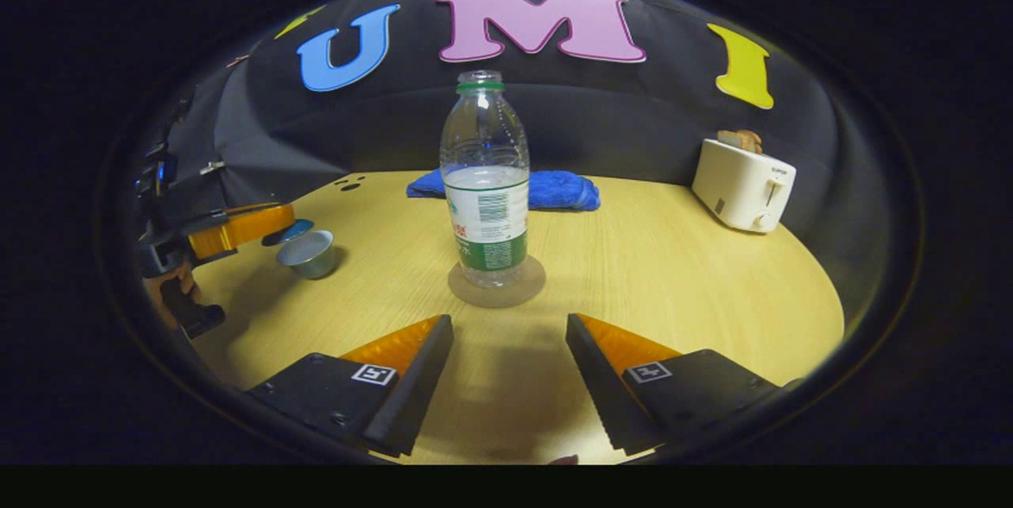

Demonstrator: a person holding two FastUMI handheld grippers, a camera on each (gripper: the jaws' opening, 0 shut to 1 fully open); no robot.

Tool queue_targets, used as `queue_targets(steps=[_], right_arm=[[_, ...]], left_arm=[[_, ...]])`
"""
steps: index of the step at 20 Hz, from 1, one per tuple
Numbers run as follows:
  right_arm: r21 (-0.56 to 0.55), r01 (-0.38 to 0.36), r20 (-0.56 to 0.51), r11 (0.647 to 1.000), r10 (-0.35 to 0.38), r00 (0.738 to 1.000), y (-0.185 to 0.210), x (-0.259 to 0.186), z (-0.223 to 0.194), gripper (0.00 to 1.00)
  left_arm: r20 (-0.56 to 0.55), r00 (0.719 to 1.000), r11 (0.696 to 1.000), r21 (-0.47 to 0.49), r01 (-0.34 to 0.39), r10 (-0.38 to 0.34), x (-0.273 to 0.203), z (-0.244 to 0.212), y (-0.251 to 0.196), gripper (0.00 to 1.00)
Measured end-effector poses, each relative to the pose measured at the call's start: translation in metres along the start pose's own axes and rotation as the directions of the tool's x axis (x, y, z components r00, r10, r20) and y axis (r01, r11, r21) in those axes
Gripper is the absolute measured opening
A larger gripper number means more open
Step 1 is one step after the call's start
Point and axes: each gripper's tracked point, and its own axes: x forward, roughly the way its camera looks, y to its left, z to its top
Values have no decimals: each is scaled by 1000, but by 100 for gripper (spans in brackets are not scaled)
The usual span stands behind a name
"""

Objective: Open the teacup lid with one hand, grasp the water bottle and pour water into the teacup with the other hand; after pouring, place the water bottle on the coaster and then close the teacup lid.

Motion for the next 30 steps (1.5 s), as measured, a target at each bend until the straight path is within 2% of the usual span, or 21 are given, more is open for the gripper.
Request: queue_targets(steps=[1, 9, 11, 13, 14, 16, 17, 18, 20, 23, 24, 26, 28, 29, 30], right_arm=[[-3, 2, 5, 1000, -2, 1000, -1, -8, 2, 90], [-9, 26, 6, 1000, -26, 1000, -9, -25, 1, 89], [-15, 26, 0, 1000, -26, 1000, -8, -26, -1, 89], [-32, 29, -5, 999, -29, 1000, -9, -28, -4, 89], [-33, 28, -8, 999, -29, 1000, -9, -29, -4, 90], [-26, 27, -13, 999, -27, 1000, -8, -30, -4, 89], [-22, 26, -12, 999, -27, 1000, -8, -32, -1, 89], [-22, 27, -10, 999, -27, 1000, -7, -33, 3, 89], [-23, 22, -1, 999, -22, 1000, -4, -37, 12, 90], [-25, 7, 13, 1000, -6, 1000, 4, -47, 31, 89], [-25, 1, 21, 1000, -1, 1000, 6, -51, 40, 89], [-20, -14, 42, 1000, 15, 999, 14, -60, 59, 89], [-19, -30, 63, 999, 31, 998, 21, -73, 79, 90], [-25, -35, 77, 999, 37, 996, 25, -80, 89, 90], [-31, -38, 92, 999, 41, 995, 28, -86, 99, 89]], left_arm=[[-5, 1000, 1000, -2, -1, 1, 2, -3, 0, 31], [-7, 1000, 1000, 8, -18, 18, 14, -17, 0, 31], [-12, 1000, 1000, 14, -21, 21, 15, -20, -1, 36], [-11, 1000, 1000, 16, -24, 25, 15, -21, -2, 31], [-11, 1000, 1000, 16, -26, 26, 14, -20, -2, 37], [-17, 1000, 999, 24, -23, 23, 12, -19, -3, 39], [-19, 1000, 999, 31, -21, 22, 10, -18, -3, 44], [-22, 1000, 999, 33, -13, 14, 6, -15, -5, 42], [-20, 1000, 999, 33, 2, -1, -6, -6, -9, 47], [-24, 1000, 1000, 24, 10, -9, -31, 9, -12, 47], [-25, 1000, 1000, 23, 11, -10, -42, 17, -13, 51], [-26, 1000, 1000, 19, 16, -15, -60, 34, -14, 47], [-20, 1000, 1000, 13, 18, -18, -78, 53, -15, 51], [-16, 1000, 1000, 8, 19, -19, -86, 63, -14, 47], [-10, 1000, 1000, 4, 19, -19, -93, 73, -14, 51]])
